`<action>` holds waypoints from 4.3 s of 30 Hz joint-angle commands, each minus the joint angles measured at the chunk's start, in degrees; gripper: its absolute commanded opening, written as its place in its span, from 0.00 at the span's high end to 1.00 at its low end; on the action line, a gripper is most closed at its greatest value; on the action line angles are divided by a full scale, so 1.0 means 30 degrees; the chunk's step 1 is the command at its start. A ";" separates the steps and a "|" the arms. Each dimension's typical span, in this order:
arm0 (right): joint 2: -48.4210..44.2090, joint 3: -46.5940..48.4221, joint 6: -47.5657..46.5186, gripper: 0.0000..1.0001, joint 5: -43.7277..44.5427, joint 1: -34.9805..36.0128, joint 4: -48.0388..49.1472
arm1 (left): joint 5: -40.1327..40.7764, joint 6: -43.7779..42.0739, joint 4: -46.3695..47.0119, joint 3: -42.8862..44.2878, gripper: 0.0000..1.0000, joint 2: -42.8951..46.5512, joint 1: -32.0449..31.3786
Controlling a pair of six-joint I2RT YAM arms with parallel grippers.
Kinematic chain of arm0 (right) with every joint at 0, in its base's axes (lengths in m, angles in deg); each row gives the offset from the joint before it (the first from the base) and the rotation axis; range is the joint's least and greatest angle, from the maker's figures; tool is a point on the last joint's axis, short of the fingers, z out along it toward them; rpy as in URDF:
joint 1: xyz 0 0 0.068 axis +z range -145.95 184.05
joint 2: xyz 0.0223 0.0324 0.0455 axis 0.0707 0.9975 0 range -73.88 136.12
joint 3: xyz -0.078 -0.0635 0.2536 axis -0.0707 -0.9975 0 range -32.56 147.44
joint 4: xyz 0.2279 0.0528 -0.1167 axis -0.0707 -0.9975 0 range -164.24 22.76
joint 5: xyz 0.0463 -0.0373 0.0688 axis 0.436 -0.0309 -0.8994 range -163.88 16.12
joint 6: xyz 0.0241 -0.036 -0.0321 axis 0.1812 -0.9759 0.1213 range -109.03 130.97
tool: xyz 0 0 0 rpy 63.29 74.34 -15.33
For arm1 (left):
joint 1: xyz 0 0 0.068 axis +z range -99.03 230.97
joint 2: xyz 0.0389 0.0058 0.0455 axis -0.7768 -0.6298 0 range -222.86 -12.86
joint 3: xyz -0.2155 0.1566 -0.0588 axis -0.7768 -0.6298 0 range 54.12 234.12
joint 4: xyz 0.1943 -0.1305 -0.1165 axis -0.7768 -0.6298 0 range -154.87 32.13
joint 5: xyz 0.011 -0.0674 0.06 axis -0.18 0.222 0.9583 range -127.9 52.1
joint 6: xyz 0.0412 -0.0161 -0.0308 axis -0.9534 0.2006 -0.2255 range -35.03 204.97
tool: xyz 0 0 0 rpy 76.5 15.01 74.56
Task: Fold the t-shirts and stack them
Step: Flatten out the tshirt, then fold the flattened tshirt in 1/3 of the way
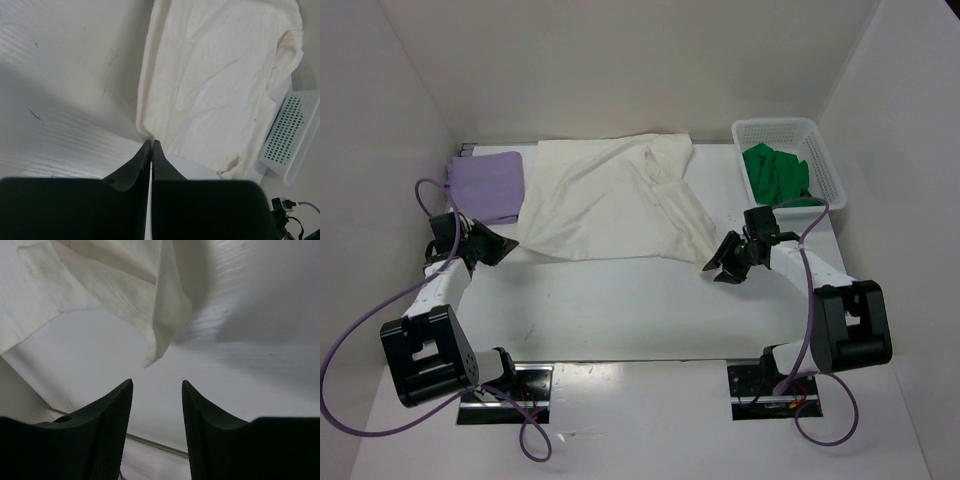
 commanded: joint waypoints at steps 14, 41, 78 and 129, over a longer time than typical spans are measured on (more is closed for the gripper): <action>0.2135 -0.0309 0.1840 0.60 0.1661 0.1451 0.2511 | -0.0989 -0.0412 0.0270 -0.0220 0.99 0.0506 0.0122; 0.0576 3.0517 -0.2611 1.00 0.4417 0.1451 -0.6044 | -0.5936 0.4591 -0.0437 2.0510 1.00 -0.1719 0.1374; 0.9756 3.9948 0.1173 1.00 -0.2030 -0.1772 0.2720 | -0.1838 0.5596 0.2116 2.9311 1.00 -0.9338 0.1352; -0.4997 0.4874 -0.2990 1.00 0.6317 -0.0506 -0.8831 | 0.0590 -0.0353 -0.4919 0.0656 1.00 0.2588 0.1675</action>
